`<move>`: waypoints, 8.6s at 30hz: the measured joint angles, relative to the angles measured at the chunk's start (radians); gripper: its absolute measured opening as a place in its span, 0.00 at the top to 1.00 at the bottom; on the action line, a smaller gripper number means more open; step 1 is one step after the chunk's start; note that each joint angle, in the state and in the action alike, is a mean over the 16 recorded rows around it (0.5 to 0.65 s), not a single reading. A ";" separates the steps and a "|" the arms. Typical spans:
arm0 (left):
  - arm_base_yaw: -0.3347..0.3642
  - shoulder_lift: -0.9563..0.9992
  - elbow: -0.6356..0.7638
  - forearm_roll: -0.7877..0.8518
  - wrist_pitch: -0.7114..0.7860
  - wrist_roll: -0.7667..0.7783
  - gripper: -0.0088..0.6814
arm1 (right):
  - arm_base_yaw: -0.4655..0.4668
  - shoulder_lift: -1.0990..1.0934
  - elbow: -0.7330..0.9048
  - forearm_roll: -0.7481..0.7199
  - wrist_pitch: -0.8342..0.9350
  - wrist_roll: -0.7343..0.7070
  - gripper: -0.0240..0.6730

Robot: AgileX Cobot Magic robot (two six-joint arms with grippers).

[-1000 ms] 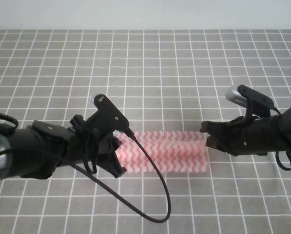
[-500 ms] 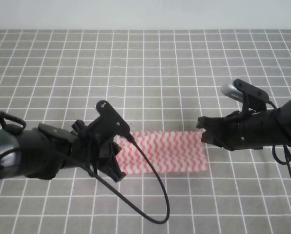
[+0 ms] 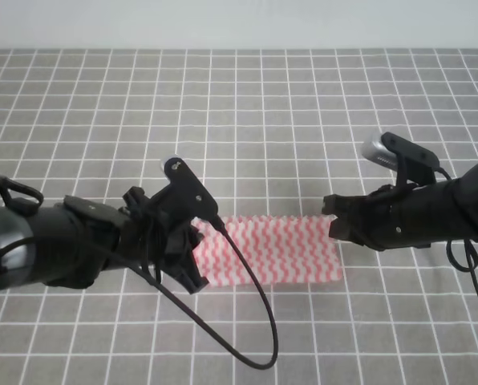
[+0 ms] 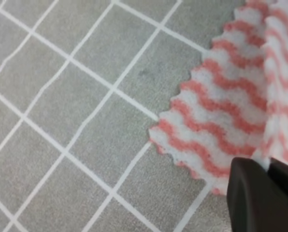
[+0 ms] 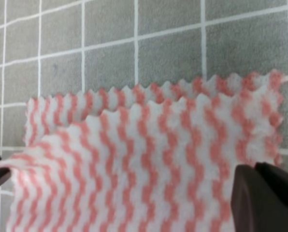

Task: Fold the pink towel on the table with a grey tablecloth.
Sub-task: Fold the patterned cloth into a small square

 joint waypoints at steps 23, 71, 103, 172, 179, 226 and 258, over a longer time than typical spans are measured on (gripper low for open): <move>0.000 0.015 -0.081 -0.157 -0.174 0.010 0.61 | 0.000 0.000 0.000 -0.021 0.022 0.000 0.99; 0.013 0.023 -0.032 -0.312 0.198 -0.213 0.99 | -0.003 -0.005 -0.106 -0.311 0.209 0.171 0.99; 0.050 0.111 -0.139 -0.170 0.368 -0.379 0.99 | -0.022 0.079 -0.107 -0.282 0.283 0.145 0.99; 0.201 0.135 -0.140 0.163 0.522 -0.753 0.99 | -0.024 0.033 -0.188 -0.292 0.288 0.157 0.98; 0.201 0.160 -0.140 0.161 0.494 -0.753 0.99 | -0.033 0.042 -0.188 -0.304 0.286 0.162 0.93; 0.201 0.169 -0.142 0.158 0.502 -0.752 0.99 | -0.038 0.177 -0.187 -0.309 0.219 0.162 0.65; 0.200 0.168 -0.140 0.173 0.499 -0.752 0.99 | -0.068 0.179 -0.188 -0.240 0.288 0.136 0.65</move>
